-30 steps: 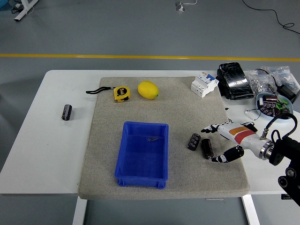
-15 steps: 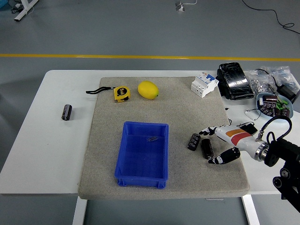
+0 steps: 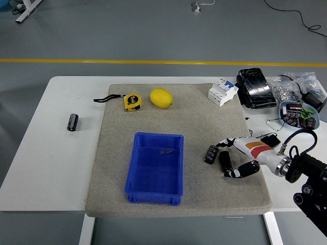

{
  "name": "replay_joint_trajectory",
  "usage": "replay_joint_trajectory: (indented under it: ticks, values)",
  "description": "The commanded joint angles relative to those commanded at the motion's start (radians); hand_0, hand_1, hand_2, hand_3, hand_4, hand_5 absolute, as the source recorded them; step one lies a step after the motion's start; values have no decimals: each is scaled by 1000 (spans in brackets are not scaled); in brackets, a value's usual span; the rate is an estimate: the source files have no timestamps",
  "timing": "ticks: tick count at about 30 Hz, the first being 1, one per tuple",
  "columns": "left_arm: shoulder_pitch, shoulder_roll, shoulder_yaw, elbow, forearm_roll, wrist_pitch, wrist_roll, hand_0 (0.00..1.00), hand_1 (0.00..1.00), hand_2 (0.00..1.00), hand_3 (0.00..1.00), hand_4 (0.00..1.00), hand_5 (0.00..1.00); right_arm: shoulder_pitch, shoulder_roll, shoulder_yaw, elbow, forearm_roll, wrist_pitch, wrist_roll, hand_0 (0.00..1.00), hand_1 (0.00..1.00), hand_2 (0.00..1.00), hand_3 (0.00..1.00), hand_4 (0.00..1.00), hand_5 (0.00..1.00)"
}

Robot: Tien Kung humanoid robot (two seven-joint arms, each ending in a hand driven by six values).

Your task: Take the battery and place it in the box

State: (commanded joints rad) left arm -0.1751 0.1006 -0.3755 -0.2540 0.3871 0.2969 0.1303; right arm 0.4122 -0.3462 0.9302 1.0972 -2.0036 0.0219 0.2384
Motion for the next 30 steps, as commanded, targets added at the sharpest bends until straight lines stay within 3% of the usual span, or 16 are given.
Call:
replay_joint_trajectory:
  ticks: [3,4,9,10,15,16,21,22,30]
  values:
    - [2,0,-2,0,1,0,1,753,717,755,637,681,655,-1,0,-2,-12,11,-4,5,697,647,686,725,998,193]
    - [2,-1,-3,0,2,0,1,751,716,754,636,680,654,-1,0,-3,-14,13,-5,7,632,606,651,667,998,193]
    - [4,-2,-7,0,10,0,5,751,716,754,636,680,654,-7,1,-4,-28,20,-11,13,632,606,651,667,998,193]
    - [4,-2,-8,0,11,0,5,751,716,753,636,679,653,-7,1,-5,-29,22,-12,14,581,584,605,627,978,182]
    - [3,-2,-12,-1,22,-1,8,751,716,753,636,679,653,-8,0,-3,-31,29,-21,18,581,584,605,627,978,182]
    - [3,-2,-13,-1,22,-1,8,749,715,750,636,679,653,-8,-1,-3,-31,31,-23,20,490,522,556,552,902,141]
    - [3,-2,-14,-1,24,-1,9,749,715,750,636,679,653,-8,0,-2,-34,35,-24,21,490,522,556,552,902,141]
    - [3,-2,-14,-1,24,-1,9,748,715,751,637,679,653,-8,0,-1,-35,36,-23,21,440,497,521,508,859,117]
    - [2,-3,-15,-1,28,-1,10,748,714,751,637,679,652,-8,0,-2,-37,39,-23,19,393,478,510,496,826,88]
